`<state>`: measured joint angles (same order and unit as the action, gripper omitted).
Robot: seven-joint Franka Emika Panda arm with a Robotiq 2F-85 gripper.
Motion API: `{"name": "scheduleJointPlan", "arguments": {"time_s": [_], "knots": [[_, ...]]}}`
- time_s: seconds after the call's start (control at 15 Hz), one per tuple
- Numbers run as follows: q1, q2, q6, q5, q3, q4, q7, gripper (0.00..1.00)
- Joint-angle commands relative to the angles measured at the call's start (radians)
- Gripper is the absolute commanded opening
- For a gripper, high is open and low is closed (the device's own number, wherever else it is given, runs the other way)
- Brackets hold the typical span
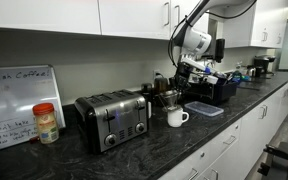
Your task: Pick the funnel and put it on top of the cup on the counter
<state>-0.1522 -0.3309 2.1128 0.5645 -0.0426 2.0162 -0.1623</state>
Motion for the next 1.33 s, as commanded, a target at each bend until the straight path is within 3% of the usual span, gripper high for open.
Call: {"name": "scheduleJointPlan", "arguments": {"time_s": [0.0, 1.27], "knots": [[-0.009, 0.028, 0.020, 0.018, 0.008, 0.046, -0.026, 0.01], [-0.034, 0.038, 0.098, 0.020, 0.001, 0.072, -0.091, 0.01]]}}
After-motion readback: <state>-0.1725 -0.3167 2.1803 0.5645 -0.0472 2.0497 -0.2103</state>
